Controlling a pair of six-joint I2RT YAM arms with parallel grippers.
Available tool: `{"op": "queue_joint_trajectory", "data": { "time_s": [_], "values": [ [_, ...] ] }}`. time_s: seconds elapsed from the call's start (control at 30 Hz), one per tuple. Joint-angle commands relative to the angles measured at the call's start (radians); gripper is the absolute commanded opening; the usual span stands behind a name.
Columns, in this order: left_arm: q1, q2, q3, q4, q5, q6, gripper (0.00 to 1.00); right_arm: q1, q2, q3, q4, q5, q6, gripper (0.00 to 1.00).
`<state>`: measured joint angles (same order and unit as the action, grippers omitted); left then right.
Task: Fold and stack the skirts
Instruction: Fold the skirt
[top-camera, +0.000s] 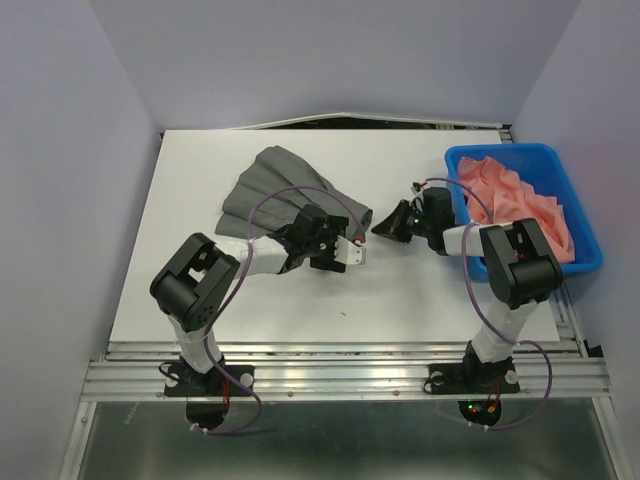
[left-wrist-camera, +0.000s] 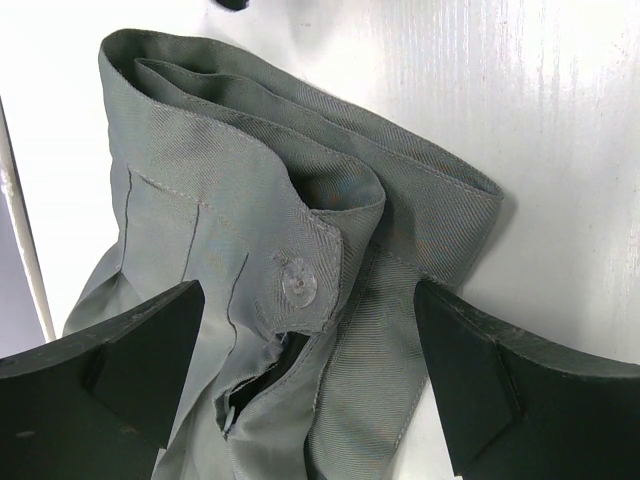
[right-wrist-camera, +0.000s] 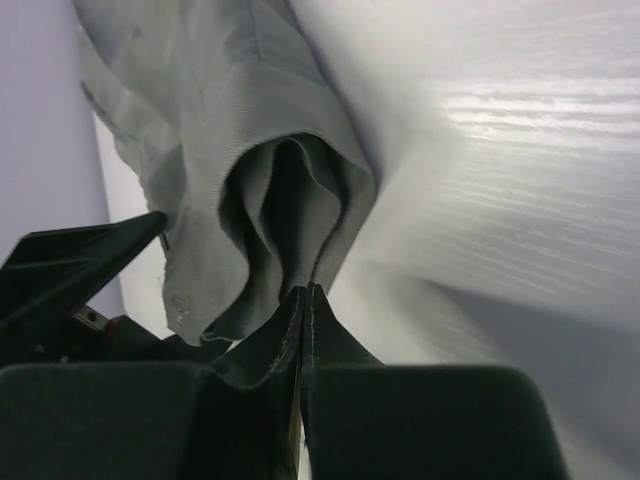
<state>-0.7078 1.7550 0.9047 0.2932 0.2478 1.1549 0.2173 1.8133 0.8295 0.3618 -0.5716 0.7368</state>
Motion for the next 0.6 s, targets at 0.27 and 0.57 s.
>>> {"op": "queue_joint_trajectory", "data": {
  "time_s": [0.27, 0.57],
  "values": [
    [-0.007, -0.003, 0.034, -0.002, 0.016, -0.011, 0.99, 0.025, 0.119, 0.031, 0.255, -0.047, 0.179, 0.01],
    [-0.007, -0.002, 0.03, 0.0, 0.016, -0.017, 0.99, 0.045, 0.139, 0.046, 0.284, -0.059, 0.19, 0.01]
  ]
}}
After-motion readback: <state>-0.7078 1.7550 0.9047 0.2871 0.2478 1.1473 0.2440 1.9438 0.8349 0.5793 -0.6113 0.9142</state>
